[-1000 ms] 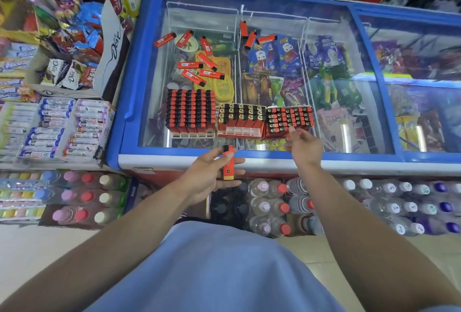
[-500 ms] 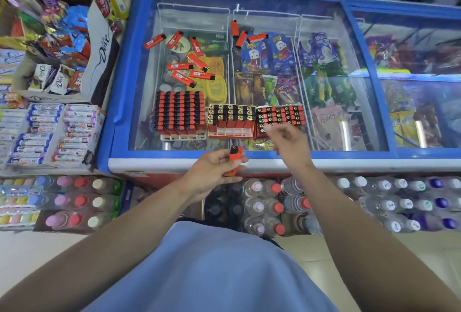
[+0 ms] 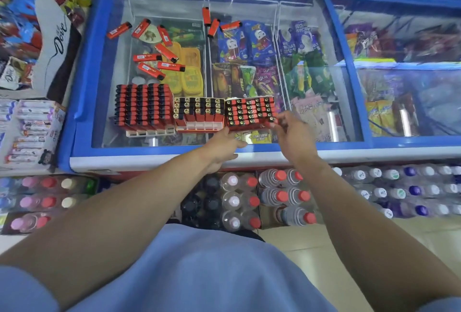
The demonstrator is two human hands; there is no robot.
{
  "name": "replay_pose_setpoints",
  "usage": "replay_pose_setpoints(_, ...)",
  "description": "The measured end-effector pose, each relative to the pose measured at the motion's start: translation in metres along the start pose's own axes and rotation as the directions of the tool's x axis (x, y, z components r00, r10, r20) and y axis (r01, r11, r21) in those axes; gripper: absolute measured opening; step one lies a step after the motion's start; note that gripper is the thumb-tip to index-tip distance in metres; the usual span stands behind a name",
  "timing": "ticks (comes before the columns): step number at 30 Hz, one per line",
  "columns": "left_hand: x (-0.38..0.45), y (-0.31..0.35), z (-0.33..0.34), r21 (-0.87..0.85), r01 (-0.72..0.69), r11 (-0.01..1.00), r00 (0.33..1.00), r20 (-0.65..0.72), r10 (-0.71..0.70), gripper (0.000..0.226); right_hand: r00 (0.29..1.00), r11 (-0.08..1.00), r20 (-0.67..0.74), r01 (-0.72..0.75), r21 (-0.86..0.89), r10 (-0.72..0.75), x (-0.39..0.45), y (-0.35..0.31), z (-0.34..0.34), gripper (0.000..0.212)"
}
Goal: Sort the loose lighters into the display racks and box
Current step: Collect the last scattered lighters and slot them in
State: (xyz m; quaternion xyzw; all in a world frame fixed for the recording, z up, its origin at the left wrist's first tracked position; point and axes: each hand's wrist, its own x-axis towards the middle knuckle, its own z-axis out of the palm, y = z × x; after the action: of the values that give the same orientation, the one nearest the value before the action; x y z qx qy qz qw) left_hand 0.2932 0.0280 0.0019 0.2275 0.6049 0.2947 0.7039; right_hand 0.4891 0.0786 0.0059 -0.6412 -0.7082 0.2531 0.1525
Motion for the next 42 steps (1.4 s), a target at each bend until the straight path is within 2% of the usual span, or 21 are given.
replay_pose_setpoints(3,0.0,0.002,0.006,-0.014,-0.013,1.0,1.0,-0.005,0.013,0.088,0.989,0.991,0.089,0.12,-0.052,-0.115,0.012,0.0,0.005,0.015)
replay_pose_setpoints(13,0.009,-0.002,0.005,0.015,-0.018,1.0,0.998,-0.067,0.019,0.087,0.967,0.979,0.2,0.178,-0.102,-0.155,0.025,0.009,0.006,0.024)
replay_pose_setpoints(19,-0.003,-0.006,0.002,0.044,-0.056,0.997,0.996,-0.068,0.059,0.084,0.983,0.971,-0.003,0.182,-0.153,-0.185,0.02,0.002,0.015,0.028)
replay_pose_setpoints(22,-0.023,0.001,-0.007,0.117,-0.179,0.977,0.979,-0.082,0.189,0.052,0.951,0.961,-0.145,0.262,-0.086,-0.273,0.013,-0.018,0.018,0.033)
replay_pose_setpoints(24,-0.038,0.014,-0.017,0.157,-0.329,0.931,0.925,-0.147,0.352,0.03,0.925,0.945,-0.202,0.325,-0.015,-0.322,0.014,-0.043,0.014,0.028)
replay_pose_setpoints(27,-0.049,0.048,-0.049,0.197,-0.505,0.84,0.774,-0.328,0.542,0.017,0.932,0.94,-0.157,0.337,0.053,-0.325,0.029,-0.083,0.008,0.02)
replay_pose_setpoints(29,-0.049,0.075,-0.081,0.343,-0.548,0.763,0.644,-0.41,0.646,0.019,0.934,0.937,-0.113,0.345,0.054,-0.338,0.044,-0.109,0.007,0.021)
replay_pose_setpoints(31,-0.042,0.101,-0.117,0.476,-0.505,0.72,0.575,-0.436,0.692,0.026,0.937,0.935,-0.036,0.349,0.06,-0.347,0.059,-0.134,0.01,0.026)
replay_pose_setpoints(32,-0.037,0.112,-0.135,0.527,-0.46,0.714,0.582,-0.429,0.691,0.03,0.935,0.933,0.012,0.354,0.061,-0.355,0.067,-0.146,0.015,0.028)
replay_pose_setpoints(34,-0.021,0.129,-0.172,0.644,-0.313,0.699,0.644,-0.397,0.654,0.039,0.931,0.94,0.129,0.336,0.061,-0.341,0.086,-0.168,0.03,0.029)
replay_pose_setpoints(35,-0.01,0.136,-0.19,0.717,-0.223,0.661,0.677,-0.374,0.634,0.044,0.929,0.95,0.197,0.309,0.049,-0.312,0.097,-0.178,0.04,0.03)
replay_pose_setpoints(37,0.019,0.144,-0.223,0.834,-0.111,0.54,0.762,-0.278,0.585,0.054,0.924,0.968,0.298,0.252,-0.005,-0.239,0.117,-0.194,0.064,0.035)
replay_pose_setpoints(39,0.054,0.148,-0.248,0.891,-0.098,0.444,0.853,-0.155,0.498,0.061,0.924,0.978,0.343,0.2,-0.056,-0.17,0.135,-0.204,0.089,0.042)
replay_pose_setpoints(42,0.106,0.146,-0.274,0.974,0.018,0.227,0.941,-0.093,0.327,0.091,0.926,0.982,0.374,0.119,-0.146,-0.057,0.163,-0.216,0.122,0.058)
